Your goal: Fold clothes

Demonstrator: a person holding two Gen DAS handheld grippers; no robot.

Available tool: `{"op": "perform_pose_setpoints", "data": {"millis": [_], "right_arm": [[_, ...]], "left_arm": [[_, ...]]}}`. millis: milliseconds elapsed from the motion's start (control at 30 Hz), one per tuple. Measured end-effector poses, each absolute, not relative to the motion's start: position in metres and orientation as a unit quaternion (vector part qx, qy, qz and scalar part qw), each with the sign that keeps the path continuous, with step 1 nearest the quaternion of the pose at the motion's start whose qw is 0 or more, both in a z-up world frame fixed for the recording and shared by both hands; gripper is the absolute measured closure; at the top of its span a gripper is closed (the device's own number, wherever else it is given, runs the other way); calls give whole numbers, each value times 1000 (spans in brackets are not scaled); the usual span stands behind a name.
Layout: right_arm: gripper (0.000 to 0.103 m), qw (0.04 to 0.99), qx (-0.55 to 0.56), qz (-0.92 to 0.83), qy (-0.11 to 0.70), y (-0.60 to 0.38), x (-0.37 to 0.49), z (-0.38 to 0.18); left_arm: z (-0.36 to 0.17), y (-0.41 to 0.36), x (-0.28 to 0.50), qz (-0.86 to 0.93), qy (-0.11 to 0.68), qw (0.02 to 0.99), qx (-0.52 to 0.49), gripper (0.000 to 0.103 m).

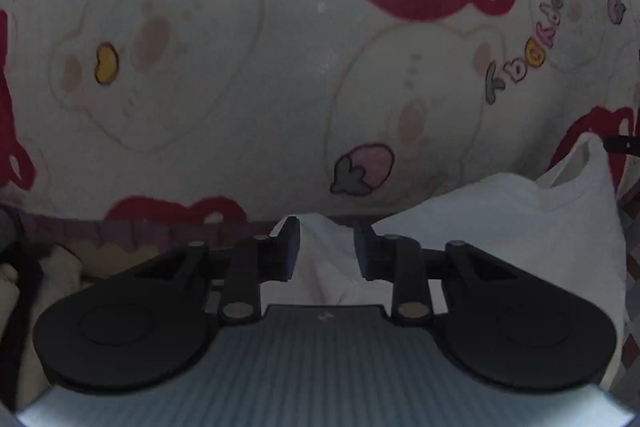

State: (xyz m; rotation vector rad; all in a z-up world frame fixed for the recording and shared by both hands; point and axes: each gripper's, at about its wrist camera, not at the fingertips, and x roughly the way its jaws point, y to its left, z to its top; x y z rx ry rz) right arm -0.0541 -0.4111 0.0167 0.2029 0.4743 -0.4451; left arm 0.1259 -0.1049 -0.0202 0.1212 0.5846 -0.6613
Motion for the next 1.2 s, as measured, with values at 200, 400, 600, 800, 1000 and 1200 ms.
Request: {"op": "perform_pose_setpoints", "data": {"millis": [200, 400, 600, 800, 1000, 1200], "right_arm": [[72, 933, 162, -117, 300, -371, -75, -62], [59, 927, 161, 26, 339, -299, -95, -85], [50, 911, 114, 131, 375, -238, -101, -105], [50, 897, 41, 159, 409, -216, -100, -123], [47, 883, -67, 143, 443, -181, -104, -155], [103, 902, -115, 53, 412, -200, -98, -164]], "left_arm": [[-97, -94, 110, -373, 386, 844, 17, 69], [-110, -79, 58, -419, 405, 809, 77, 68], [-121, -76, 37, -420, 424, 797, 89, 62], [-135, -81, 28, -409, 426, 797, 127, 61], [-148, -79, 30, -384, 443, 800, 132, 56], [-147, -54, 29, -348, 435, 824, 100, 53]]}}
